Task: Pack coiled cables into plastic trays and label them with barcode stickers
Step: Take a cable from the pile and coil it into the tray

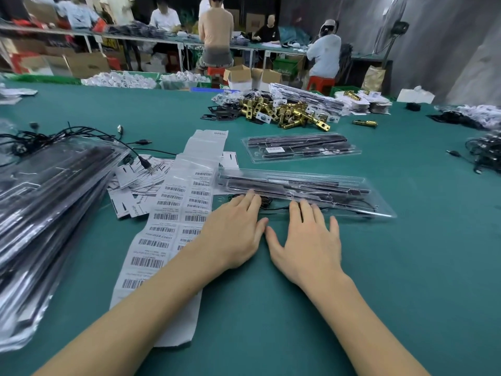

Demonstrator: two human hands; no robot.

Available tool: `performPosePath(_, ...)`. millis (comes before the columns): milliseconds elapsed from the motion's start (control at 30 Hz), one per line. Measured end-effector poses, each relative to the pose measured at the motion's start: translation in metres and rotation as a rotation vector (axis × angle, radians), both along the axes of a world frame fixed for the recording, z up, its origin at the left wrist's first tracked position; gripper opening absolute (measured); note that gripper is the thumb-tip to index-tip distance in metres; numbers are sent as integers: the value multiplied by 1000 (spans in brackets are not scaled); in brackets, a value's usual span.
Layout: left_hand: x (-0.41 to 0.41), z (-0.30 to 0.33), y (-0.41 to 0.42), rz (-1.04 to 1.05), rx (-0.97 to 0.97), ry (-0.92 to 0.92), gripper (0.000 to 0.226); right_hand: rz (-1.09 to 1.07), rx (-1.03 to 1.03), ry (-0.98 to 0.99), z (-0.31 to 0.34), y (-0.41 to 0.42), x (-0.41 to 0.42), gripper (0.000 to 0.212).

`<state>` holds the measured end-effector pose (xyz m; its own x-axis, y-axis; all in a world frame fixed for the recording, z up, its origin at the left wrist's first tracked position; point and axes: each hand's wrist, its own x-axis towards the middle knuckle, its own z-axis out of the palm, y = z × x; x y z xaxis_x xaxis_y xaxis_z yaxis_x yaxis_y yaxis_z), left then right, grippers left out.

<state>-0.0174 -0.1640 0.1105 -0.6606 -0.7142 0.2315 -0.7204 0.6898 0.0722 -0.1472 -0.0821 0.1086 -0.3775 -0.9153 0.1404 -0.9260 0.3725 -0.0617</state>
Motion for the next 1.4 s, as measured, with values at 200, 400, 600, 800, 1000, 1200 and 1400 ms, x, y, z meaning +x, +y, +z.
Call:
performPosePath(200, 0, 1, -1, 6, 34, 4, 57, -5, 7, 0, 1, -4, -3, 81)
performPosePath(400, -1, 0, 2, 32, 28, -18, 60, -8, 0, -8, 2, -4, -3, 78)
performPosePath(600, -1, -4, 5, 28, 32, -15, 66, 23, -39, -83, 1, -1, -4, 77)
performPosePath(800, -1, -4, 9, 64, -19, -69, 61, 55, -65, -28, 2, 9, -1, 70)
performPosePath(1000, -7, -2, 13, 89, 1, -55, 63, 139, -244, -65, 7, 13, 7, 43)
performPosePath(1200, -2, -3, 7, 50, 36, 11, 60, 174, -494, -223, 8, 4, 2, 16)
performPosePath(1400, 8, -9, -4, 0, 28, 72, 51, 186, -553, -401, 10, -12, -10, 2)
